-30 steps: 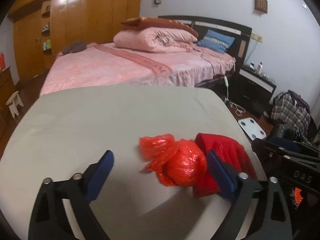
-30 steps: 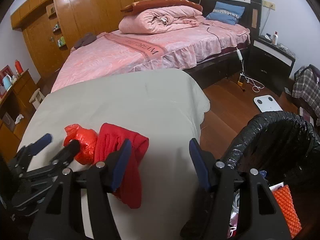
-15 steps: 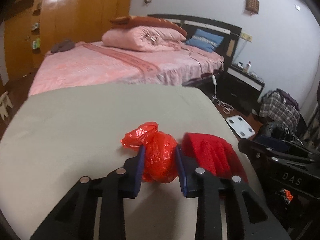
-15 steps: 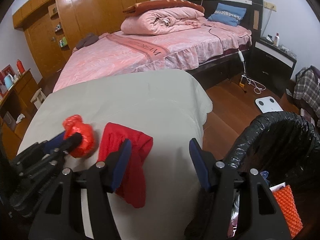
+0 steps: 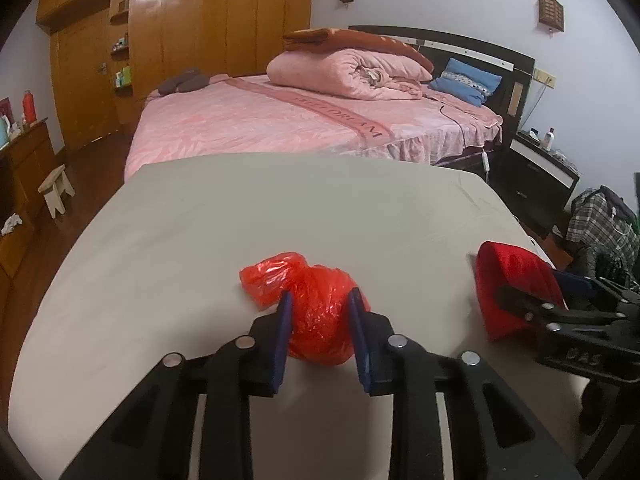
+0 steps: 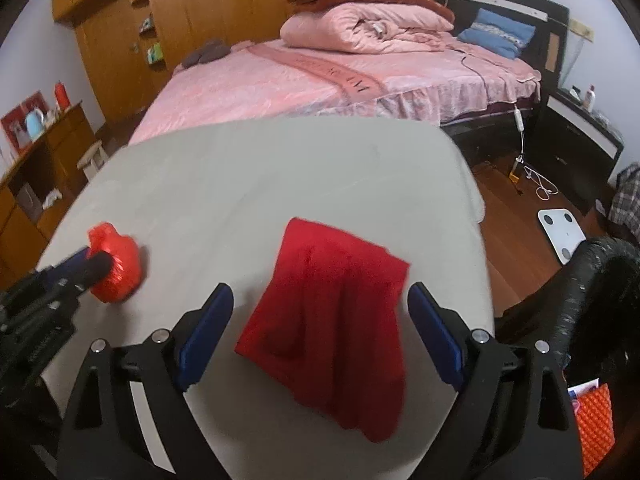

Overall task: Collect trash
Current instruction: 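Grasp the red plastic bag with the left tool while the right tool holds the red gloves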

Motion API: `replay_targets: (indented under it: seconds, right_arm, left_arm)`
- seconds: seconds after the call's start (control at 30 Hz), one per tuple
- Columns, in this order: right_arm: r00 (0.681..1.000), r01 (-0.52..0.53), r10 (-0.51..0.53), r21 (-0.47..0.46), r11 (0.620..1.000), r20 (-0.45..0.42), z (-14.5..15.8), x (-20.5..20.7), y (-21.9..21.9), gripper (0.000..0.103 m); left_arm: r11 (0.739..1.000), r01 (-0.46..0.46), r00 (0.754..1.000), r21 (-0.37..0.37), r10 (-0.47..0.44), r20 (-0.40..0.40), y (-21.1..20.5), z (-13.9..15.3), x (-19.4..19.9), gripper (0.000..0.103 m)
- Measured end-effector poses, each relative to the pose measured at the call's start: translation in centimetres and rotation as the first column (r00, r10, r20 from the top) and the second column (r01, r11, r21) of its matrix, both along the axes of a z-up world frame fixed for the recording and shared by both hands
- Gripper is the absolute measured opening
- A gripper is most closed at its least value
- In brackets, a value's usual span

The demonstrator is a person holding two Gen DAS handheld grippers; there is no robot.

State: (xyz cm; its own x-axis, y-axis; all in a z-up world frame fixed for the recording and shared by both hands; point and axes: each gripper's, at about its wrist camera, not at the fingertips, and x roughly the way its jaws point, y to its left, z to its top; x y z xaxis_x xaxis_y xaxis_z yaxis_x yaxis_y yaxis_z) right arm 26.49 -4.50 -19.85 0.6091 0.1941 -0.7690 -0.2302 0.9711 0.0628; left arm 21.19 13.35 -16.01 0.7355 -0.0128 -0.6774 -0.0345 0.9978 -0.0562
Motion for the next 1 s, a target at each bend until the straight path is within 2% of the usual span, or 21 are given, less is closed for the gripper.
replay_targets:
  seconds: [0.07,0.1,0.17,0.23,0.3,0.33,0.4,0.47,0.53,0.57,0.6,0.7,0.83,1.0]
  right_arm:
    - [1.0,-0.007,0.006,-0.014,1.0,-0.015,-0.5,0.3,0.5,0.086]
    - [1.0,-0.008,0.008,-0.017,1.0,-0.025,-0.7,0.4,0.6,0.078]
    - [0.999,-0.008,0.007,-0.034,0.999,-0.031,-1.1,0.3,0.6,0.068]
    - [1.0,-0.011,0.01,-0.056,0.998,-0.022,-1.2,0.1,0.6,0.059]
    - [1.0,-0.009,0.008,-0.052,0.999,-0.017,-1.2,-0.1,0.2,0.044]
    - [1.0,-0.004,0.003,-0.045,0.999,-0.016,-1.2,-0.1,0.0,0.041]
    - [1.0,0.001,-0.002,-0.033,0.999,-0.015,-1.2,-0.2,-0.4,0.031]
    - [1.0,0.002,-0.002,-0.014,1.0,-0.014,-1.1,-0.2,-0.7,0.025]
    - [1.0,0.001,-0.001,0.002,1.0,-0.014,-0.9,-0.2,-0.9,0.021]
    - [1.0,-0.003,0.003,0.018,1.0,-0.012,-0.8,-0.4,-1.1,0.02]
    - [1.0,-0.005,0.005,0.026,1.0,-0.01,-0.6,-0.3,-1.0,0.02]
    - [1.0,-0.014,0.014,0.054,0.998,0.0,0.1,-0.8,-1.4,0.02]
    - [1.0,-0.016,0.014,0.084,0.996,0.023,1.2,-1.7,-1.9,0.02]
    - [0.998,-0.024,0.017,0.119,0.993,0.061,3.5,-2.8,-2.4,0.02]
  left_arm:
    - [1.0,0.002,1.0,0.0,-0.002,0.002,0.2,0.0,0.0,0.027]
    - [1.0,0.001,1.0,-0.001,-0.001,0.002,0.2,-0.1,-0.1,0.027]
    - [1.0,0.004,1.0,-0.004,-0.004,0.001,0.3,-0.2,-0.1,0.027]
    - [1.0,0.005,1.0,-0.008,-0.005,-0.004,0.3,-0.2,0.1,0.033]
    - [1.0,0.006,1.0,-0.013,-0.006,-0.014,0.1,-0.4,0.4,0.045]
    - [1.0,0.009,1.0,-0.017,-0.01,-0.021,0.0,-0.5,0.5,0.047]
    - [1.0,0.017,0.999,-0.025,-0.018,-0.046,0.0,-0.9,1.1,0.058]
    - [1.0,0.013,0.997,-0.027,-0.014,-0.071,-0.1,-1.3,1.5,0.06]
    - [0.999,0.015,0.995,-0.036,-0.019,-0.101,-0.1,-1.7,2.0,0.059]
    - [0.999,0.021,0.994,-0.04,-0.025,-0.109,-0.2,-1.9,2.0,0.05]
    - [0.998,0.032,0.993,-0.047,-0.037,-0.115,-0.2,-2.1,2.1,0.033]
    - [0.998,0.035,0.994,-0.046,-0.04,-0.103,-0.4,-1.9,1.7,0.031]
    - [0.999,0.021,0.999,-0.029,-0.022,-0.041,-0.5,-0.7,0.6,0.03]
    - [0.999,0.012,1.0,-0.035,-0.011,0.016,-1.1,1.9,-0.9,0.03]
